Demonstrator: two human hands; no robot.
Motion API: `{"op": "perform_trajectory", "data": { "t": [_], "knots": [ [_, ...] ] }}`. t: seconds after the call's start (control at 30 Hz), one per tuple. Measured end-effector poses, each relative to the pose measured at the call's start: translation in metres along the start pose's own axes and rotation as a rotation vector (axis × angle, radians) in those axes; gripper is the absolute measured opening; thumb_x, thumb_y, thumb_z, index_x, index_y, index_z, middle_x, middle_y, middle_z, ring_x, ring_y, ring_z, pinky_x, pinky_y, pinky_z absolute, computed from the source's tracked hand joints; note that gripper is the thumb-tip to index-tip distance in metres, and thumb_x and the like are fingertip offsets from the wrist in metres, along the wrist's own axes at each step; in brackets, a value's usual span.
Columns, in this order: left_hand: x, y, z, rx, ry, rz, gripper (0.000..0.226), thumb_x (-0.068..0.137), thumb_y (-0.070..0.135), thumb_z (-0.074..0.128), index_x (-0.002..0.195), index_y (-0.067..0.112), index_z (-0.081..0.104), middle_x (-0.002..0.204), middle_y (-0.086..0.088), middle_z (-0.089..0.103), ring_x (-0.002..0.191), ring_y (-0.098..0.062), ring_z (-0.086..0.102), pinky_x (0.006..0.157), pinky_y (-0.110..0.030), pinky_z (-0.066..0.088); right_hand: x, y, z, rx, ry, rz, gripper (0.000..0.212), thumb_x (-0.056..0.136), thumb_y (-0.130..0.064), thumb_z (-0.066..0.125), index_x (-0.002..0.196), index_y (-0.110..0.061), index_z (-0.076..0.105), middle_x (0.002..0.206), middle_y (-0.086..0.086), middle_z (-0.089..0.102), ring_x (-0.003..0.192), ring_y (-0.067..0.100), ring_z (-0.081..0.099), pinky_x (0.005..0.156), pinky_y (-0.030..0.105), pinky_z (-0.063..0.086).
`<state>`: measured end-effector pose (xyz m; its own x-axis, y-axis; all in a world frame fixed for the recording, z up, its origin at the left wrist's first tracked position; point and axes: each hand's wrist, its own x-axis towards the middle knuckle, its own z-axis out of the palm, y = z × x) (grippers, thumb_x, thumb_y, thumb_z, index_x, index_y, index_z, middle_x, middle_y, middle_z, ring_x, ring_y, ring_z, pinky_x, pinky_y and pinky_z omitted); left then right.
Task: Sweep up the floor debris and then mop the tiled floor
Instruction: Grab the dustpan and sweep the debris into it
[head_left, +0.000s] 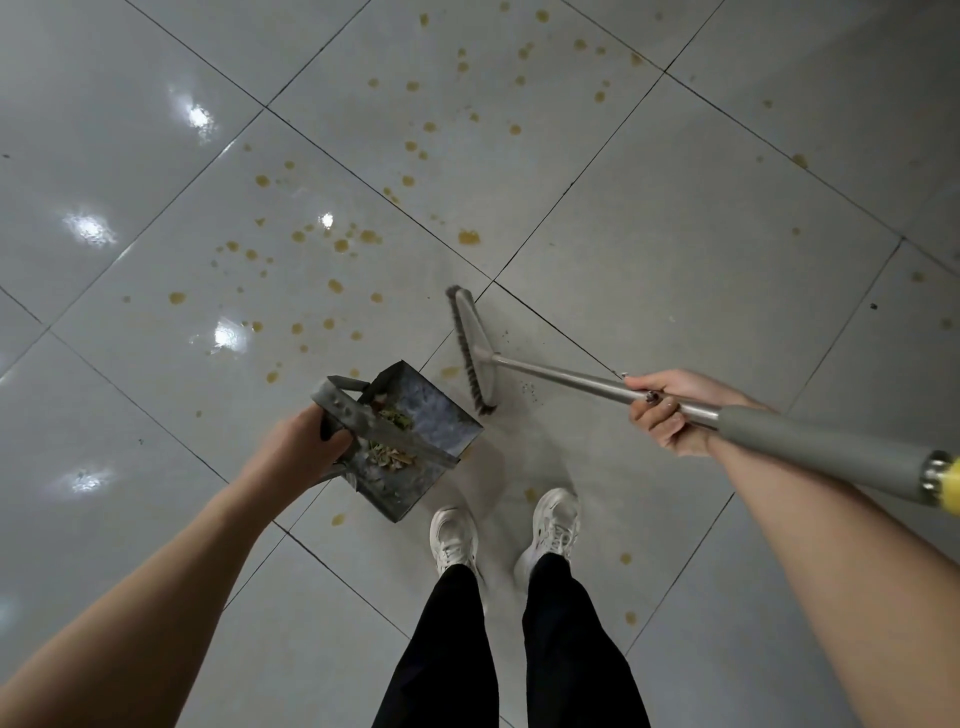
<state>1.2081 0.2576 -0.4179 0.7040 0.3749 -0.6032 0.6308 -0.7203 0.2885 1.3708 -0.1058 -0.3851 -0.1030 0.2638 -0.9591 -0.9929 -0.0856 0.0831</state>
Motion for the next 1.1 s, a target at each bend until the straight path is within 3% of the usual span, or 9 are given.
{"op": "perform_trajectory", "data": {
  "t": [0.17, 0.3, 0.4, 0.53, 0.67, 0.8, 0.93, 1.0, 1.1],
  "knots": [
    [0.006, 0.016, 0.006, 0.030, -0.027, 0.027, 0.032, 0.085, 0.014, 0.055, 0.059, 0.018, 0.039, 0.055, 0.001, 0.046, 0.048, -0.011, 0.039, 0.044, -0.024, 0.032, 0.008, 0.004, -0.010, 0.011, 0.015, 0.012, 0.063, 0.098, -0.033, 0.037, 0.042, -0.006, 0.047, 0.036, -0.004, 0.036, 0.020, 0.001, 0.034, 0.020, 0.011, 0.023],
    [0.009, 0.031, 0.014, 0.040, -0.053, 0.056, 0.028, 0.087, 0.018, 0.057, 0.062, 0.017, 0.045, 0.059, -0.002, 0.053, 0.052, -0.016, 0.049, 0.047, -0.026, 0.040, -0.012, -0.002, -0.044, 0.058, 0.107, -0.027, 0.045, 0.099, -0.032, 0.036, 0.060, -0.010, 0.039, 0.037, -0.004, 0.036, 0.020, 0.000, 0.033, 0.020, 0.011, 0.022],
    [0.010, 0.041, 0.022, 0.042, -0.083, 0.052, 0.021, 0.087, 0.019, 0.057, 0.069, 0.011, 0.050, 0.067, -0.011, 0.061, 0.063, -0.027, 0.060, 0.060, -0.037, 0.051, -0.026, -0.005, -0.069, 0.093, 0.119, -0.047, 0.048, 0.098, -0.031, 0.038, 0.056, -0.009, 0.041, 0.038, -0.004, 0.033, 0.020, 0.000, 0.032, 0.019, 0.011, 0.022],
    [0.011, 0.053, 0.030, 0.083, -0.105, 0.075, 0.020, 0.087, 0.019, 0.055, 0.069, 0.010, 0.051, 0.069, -0.013, 0.062, 0.064, -0.030, 0.061, 0.061, -0.039, 0.052, -0.032, 0.001, -0.086, 0.177, 0.086, -0.095, 0.035, 0.098, -0.029, 0.038, 0.066, -0.014, 0.036, 0.040, -0.006, 0.031, 0.020, 0.000, 0.031, 0.019, 0.011, 0.022],
    [0.015, 0.065, 0.034, 0.097, -0.113, 0.094, 0.023, 0.087, 0.021, 0.056, 0.066, 0.017, 0.048, 0.066, -0.007, 0.060, 0.059, -0.023, 0.057, 0.058, -0.035, 0.050, -0.017, 0.008, -0.085, 0.323, -0.034, -0.113, 0.056, 0.099, -0.033, 0.034, 0.049, -0.009, 0.043, 0.050, -0.013, 0.017, 0.019, 0.001, 0.031, 0.021, 0.010, 0.023],
    [0.021, 0.081, 0.041, 0.133, -0.111, 0.131, 0.017, 0.088, 0.021, 0.055, 0.074, 0.012, 0.052, 0.064, -0.005, 0.058, 0.057, -0.022, 0.055, 0.055, -0.033, 0.047, -0.020, 0.005, -0.093, 0.366, -0.046, -0.125, 0.063, 0.099, -0.031, 0.034, 0.042, -0.007, 0.045, 0.038, -0.006, 0.033, 0.020, 0.001, 0.033, 0.022, 0.012, 0.025],
    [0.027, 0.097, 0.055, 0.165, -0.131, 0.179, 0.015, 0.088, 0.021, 0.056, 0.080, 0.009, 0.053, 0.067, -0.005, 0.059, 0.059, -0.021, 0.056, 0.054, -0.032, 0.047, -0.041, 0.000, -0.114, 0.337, 0.020, -0.128, 0.064, 0.099, -0.030, 0.034, 0.040, -0.008, 0.045, 0.037, -0.005, 0.034, 0.019, 0.001, 0.033, 0.021, 0.011, 0.025],
    [0.030, 0.105, 0.064, 0.199, -0.150, 0.200, 0.017, 0.089, 0.023, 0.056, 0.088, 0.006, 0.056, 0.074, -0.009, 0.063, 0.062, -0.023, 0.057, 0.055, -0.033, 0.047, -0.053, 0.001, -0.129, 0.322, 0.049, -0.134, 0.059, 0.099, -0.030, 0.034, 0.046, -0.009, 0.044, 0.037, -0.005, 0.035, 0.019, 0.001, 0.032, 0.020, 0.011, 0.023],
    [0.032, 0.117, 0.075, 0.238, -0.154, 0.219, 0.020, 0.088, 0.025, 0.056, 0.093, 0.006, 0.053, 0.080, -0.012, 0.064, 0.065, -0.026, 0.055, 0.057, -0.032, 0.043, -0.072, 0.003, -0.146, 0.295, 0.072, -0.158, 0.029, 0.093, -0.025, 0.042, 0.067, -0.014, 0.037, 0.041, -0.006, 0.036, 0.019, 0.000, 0.032, 0.019, 0.010, 0.022]
  ]
}}
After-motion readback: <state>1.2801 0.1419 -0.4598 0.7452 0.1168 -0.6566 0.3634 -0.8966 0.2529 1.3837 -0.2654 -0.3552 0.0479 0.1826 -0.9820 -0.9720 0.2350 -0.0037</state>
